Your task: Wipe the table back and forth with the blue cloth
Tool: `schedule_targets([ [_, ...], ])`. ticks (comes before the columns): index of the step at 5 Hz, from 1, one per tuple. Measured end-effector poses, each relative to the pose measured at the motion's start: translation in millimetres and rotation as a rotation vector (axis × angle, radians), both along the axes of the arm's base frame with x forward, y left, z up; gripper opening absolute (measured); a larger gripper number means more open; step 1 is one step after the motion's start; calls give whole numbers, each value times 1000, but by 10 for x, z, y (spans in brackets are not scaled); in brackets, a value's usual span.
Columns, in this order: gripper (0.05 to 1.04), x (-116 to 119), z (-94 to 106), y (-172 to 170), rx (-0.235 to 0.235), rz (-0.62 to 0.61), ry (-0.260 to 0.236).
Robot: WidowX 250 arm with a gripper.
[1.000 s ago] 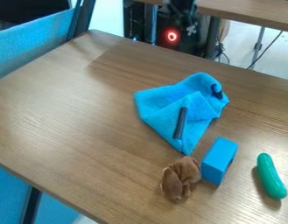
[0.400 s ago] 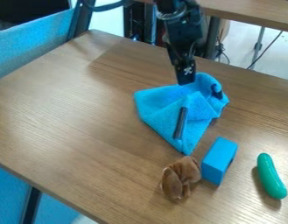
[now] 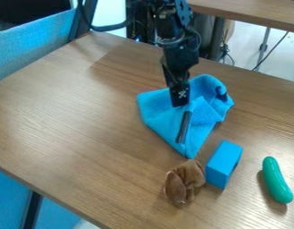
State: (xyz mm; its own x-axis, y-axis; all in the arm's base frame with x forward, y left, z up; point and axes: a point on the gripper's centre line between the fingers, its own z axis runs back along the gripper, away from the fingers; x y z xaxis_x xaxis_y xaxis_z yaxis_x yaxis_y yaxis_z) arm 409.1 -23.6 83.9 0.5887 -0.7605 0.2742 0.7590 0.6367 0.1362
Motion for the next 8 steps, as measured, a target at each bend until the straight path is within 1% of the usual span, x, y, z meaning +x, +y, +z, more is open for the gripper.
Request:
schedule_targets([
  [1,1001,-92,-100,-3,1,1,37],
  [2,1001,-112,-151,19,14,7,46],
  [3,1001,-78,-354,83,38,22,87],
  [4,1001,17,-389,206,37,74,92],
  [5,1001,153,-384,349,45,126,89],
  [7,1001,563,-276,991,29,316,57],
  [8,1000,705,-213,1090,12,354,43],
])
